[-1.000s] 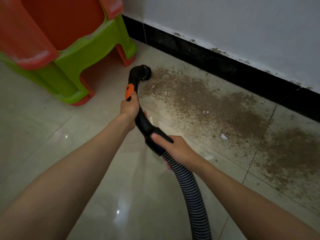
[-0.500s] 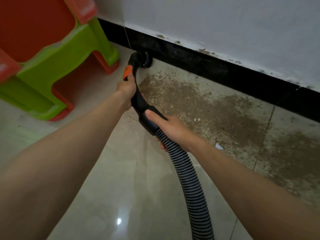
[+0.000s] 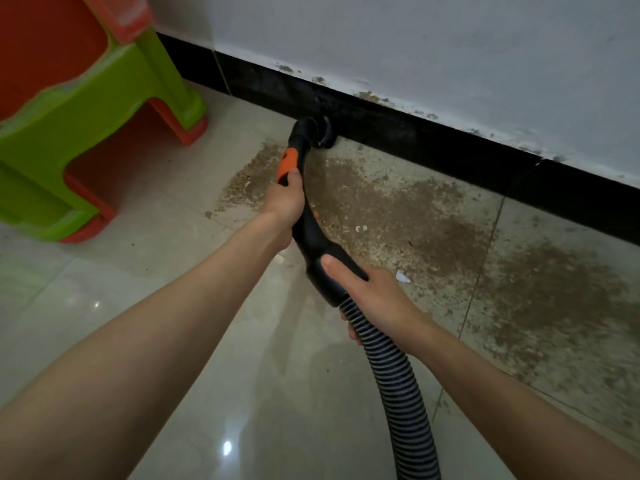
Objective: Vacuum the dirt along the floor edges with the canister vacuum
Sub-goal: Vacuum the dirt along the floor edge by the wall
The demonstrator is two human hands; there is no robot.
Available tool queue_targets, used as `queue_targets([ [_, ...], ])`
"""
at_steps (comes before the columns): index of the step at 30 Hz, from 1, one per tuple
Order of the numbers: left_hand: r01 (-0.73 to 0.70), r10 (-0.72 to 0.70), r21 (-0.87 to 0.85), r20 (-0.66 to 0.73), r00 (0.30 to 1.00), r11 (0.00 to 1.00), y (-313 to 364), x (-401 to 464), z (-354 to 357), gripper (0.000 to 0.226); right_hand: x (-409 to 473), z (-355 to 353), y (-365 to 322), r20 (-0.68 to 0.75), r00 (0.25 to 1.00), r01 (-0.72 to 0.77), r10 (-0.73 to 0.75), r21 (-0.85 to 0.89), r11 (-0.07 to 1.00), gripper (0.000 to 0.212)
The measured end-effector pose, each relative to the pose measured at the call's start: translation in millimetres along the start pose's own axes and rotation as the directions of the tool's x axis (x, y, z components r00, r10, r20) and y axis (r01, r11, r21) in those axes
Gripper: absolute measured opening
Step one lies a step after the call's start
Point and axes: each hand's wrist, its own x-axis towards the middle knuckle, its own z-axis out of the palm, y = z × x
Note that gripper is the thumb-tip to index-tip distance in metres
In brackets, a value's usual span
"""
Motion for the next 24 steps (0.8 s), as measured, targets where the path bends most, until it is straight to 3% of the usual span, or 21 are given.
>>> queue_targets([
  [14,0.012,-0.012,-0.001,0.089,0.996,1.0,-3,-44,28,0.057,-43,-16,16,-0.084,0.995,0.05,-0.052,-0.023,0.998,0.05],
  [19,-0.012,0.01,-0.058,-0.042,0.999,0.998,-1,-41,-16,0.056,-37,10,-1,0.013,0.995,0.102,-0.101,-0.056,0.993,0.049],
  [24,0.032,-0.09,-0.264,-0.208,0.974,0.964,-21,-46,-86,0.058,-35,49,-11,0.194,0.973,0.157,-0.127,-0.148,0.976,0.049],
])
